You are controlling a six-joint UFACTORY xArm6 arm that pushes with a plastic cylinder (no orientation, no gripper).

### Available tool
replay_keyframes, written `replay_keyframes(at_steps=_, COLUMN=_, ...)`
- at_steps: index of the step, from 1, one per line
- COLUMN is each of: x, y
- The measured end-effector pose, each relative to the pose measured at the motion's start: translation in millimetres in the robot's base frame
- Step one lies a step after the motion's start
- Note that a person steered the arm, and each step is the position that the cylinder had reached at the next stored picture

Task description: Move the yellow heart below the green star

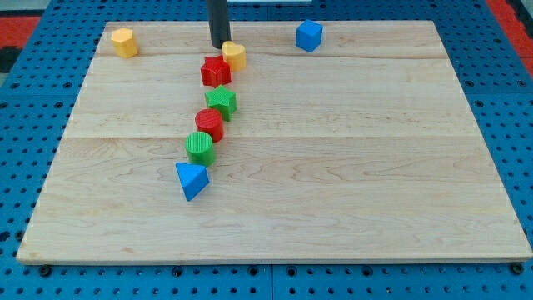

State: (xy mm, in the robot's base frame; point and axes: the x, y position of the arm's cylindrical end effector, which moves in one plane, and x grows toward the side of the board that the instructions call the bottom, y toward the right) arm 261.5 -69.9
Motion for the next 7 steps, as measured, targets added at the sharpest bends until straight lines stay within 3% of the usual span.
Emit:
replay_keyframes(at_steps=2, x=35.2, y=84.8)
replay_keyframes(at_steps=3, x=68.5, y=73.6)
replay_keyframes(at_steps=4, x=26.7, y=104.3)
replay_keyframes(at_steps=5, x=14.0, y=69.6)
replay_keyframes(at_steps=7, x=120.5, y=51.6)
